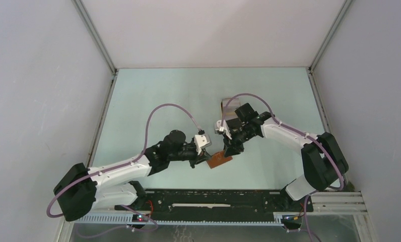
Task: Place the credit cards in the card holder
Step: Open the card holder at the center of the board.
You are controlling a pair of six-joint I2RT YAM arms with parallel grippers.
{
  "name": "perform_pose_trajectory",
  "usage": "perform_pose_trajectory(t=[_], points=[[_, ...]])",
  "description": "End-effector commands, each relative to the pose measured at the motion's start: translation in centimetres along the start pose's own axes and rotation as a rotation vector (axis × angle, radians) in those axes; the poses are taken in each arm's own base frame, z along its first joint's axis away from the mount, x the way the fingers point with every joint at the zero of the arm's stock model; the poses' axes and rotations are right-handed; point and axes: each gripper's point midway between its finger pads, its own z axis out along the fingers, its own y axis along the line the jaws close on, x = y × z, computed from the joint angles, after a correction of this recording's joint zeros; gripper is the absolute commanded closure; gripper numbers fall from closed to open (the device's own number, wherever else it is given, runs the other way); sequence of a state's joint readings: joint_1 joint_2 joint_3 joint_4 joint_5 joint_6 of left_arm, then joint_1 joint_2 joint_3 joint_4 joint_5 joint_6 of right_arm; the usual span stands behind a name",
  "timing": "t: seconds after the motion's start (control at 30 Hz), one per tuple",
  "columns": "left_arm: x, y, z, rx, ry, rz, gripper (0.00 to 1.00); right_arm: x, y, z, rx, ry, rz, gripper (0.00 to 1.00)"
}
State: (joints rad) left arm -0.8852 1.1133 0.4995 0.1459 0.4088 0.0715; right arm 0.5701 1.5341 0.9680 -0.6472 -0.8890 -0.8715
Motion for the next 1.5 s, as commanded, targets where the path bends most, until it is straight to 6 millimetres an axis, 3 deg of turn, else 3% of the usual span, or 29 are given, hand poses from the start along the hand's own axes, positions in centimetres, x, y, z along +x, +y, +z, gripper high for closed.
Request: perform_pose_trajectory(t=[0.0,0.07,0.23,0.4,0.5,0.53,0.83,1.17,1.47], points=[[-4.0,-0.2,-0.5,0.003,-0.109,0.072,1.0,-1.6,-0.4,-0.6,0.015,-0.004,-0.046,0.86],[-3.9,0.5,-0.8,-0.045,-0.118,0.064,0.99,-2.0,-0.4,-0.9,0.03,-0.011,-0.048,1.0],[-4.6,1.9,-2.6,-0.178,-0.201,0.028,0.78,-2.8,0.0,-1.5,0.034,-0.017,0.006,1.0],[-5.7,2.5,-6.0,-0.289,-0.36,-0.001,0.39,-3.6,0.9,-1.9,-0.023,0.011,0.12,1.0],[-6.1,2.3,-7.7,-0.315,-0.474,-0.027,0.06,-3.8,1.3,-2.0,-0.042,0.008,0.158,1.0],[-6.1,2.3,-8.2,-0.324,-0.507,-0.048,0.01,-3.9,1.3,-2.0,-0.041,0.007,0.169,1.0],[-7.5,1.3,-9.7,-0.292,-0.588,-0.097,0.0,-4.3,0.5,-3.1,-0.054,-0.063,0.315,1.0],[-8.9,0.7,-7.9,-0.22,-0.527,-0.203,0.01,-3.6,-0.3,-3.4,-0.091,-0.048,0.425,1.0],[-8.8,0.1,-6.2,-0.164,-0.461,-0.272,0.1,-3.0,-0.6,-2.9,-0.119,-0.024,0.495,1.0]])
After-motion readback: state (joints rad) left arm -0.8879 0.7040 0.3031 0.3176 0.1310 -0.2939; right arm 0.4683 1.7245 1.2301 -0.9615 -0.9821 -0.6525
